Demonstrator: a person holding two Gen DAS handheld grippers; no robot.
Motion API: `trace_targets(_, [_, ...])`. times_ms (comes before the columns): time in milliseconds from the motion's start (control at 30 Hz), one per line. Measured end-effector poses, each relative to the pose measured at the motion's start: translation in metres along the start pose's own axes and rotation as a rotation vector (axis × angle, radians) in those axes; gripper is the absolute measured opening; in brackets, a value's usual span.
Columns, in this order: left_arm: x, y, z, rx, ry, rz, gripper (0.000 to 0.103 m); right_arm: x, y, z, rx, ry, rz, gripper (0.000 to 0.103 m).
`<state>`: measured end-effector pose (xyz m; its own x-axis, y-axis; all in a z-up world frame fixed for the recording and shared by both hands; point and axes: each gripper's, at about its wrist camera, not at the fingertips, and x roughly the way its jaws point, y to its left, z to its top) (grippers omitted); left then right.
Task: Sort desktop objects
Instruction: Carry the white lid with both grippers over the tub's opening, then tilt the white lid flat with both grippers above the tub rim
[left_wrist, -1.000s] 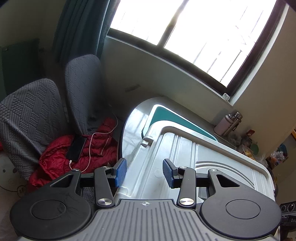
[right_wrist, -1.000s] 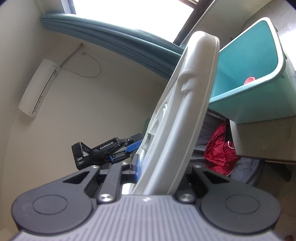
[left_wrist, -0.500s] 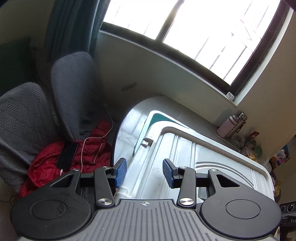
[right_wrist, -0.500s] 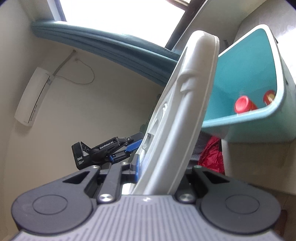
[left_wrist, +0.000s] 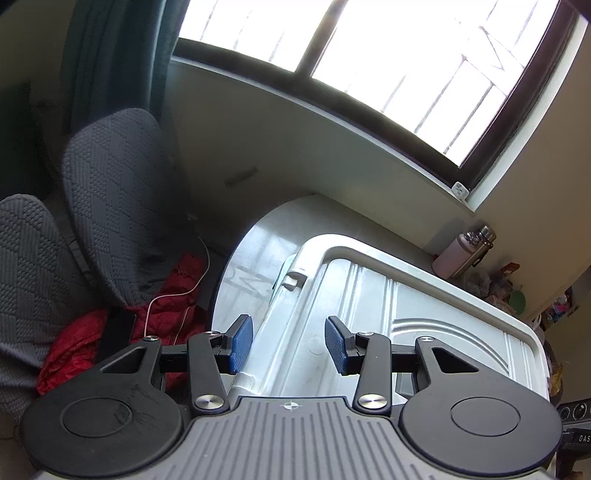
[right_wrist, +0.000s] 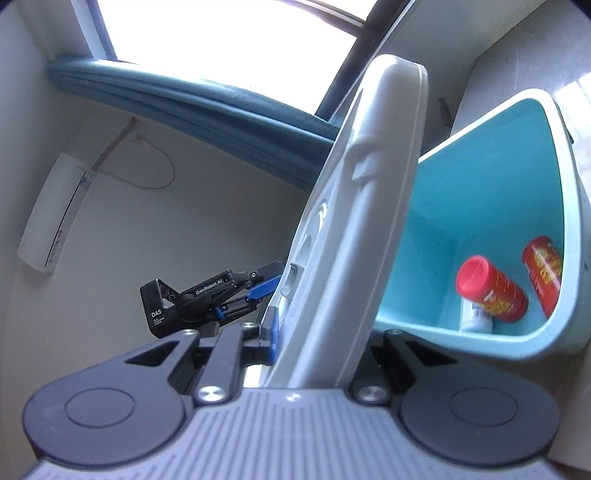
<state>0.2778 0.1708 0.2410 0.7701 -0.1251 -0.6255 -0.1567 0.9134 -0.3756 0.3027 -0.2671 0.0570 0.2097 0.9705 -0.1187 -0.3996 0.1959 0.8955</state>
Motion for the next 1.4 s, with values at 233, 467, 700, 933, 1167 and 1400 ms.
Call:
trace_targets(233, [0.031, -0.004, 0.01, -0.003, 0.024, -0.001, 0.044, 0.005, -0.016, 0.021, 0.016, 0.005, -0.023, 0.014])
trace_targets(467, [0.061, -0.009, 0.016, -0.041, 0.033, 0.017, 0.044, 0.003, -0.038, 0.048, 0.044, 0.045, -0.031, 0.014])
trace_targets(700, [0.091, -0.015, 0.013, -0.073, 0.046, 0.037, 0.044, 0.004, -0.057, 0.062, 0.065, 0.083, -0.043, 0.014])
trace_targets(933, [0.108, -0.009, 0.007, -0.094, 0.069, 0.06, 0.044, 0.01, -0.057, 0.065, 0.083, 0.115, -0.066, 0.016])
trace_targets(1167, [0.116, -0.004, 0.002, -0.101, 0.093, 0.055, 0.044, 0.016, -0.048, 0.072, 0.098, 0.106, -0.134, 0.021])
trace_targets(1400, [0.118, -0.001, 0.002, -0.093, 0.094, 0.051, 0.044, 0.014, -0.036, 0.062, 0.114, 0.094, -0.325, 0.055])
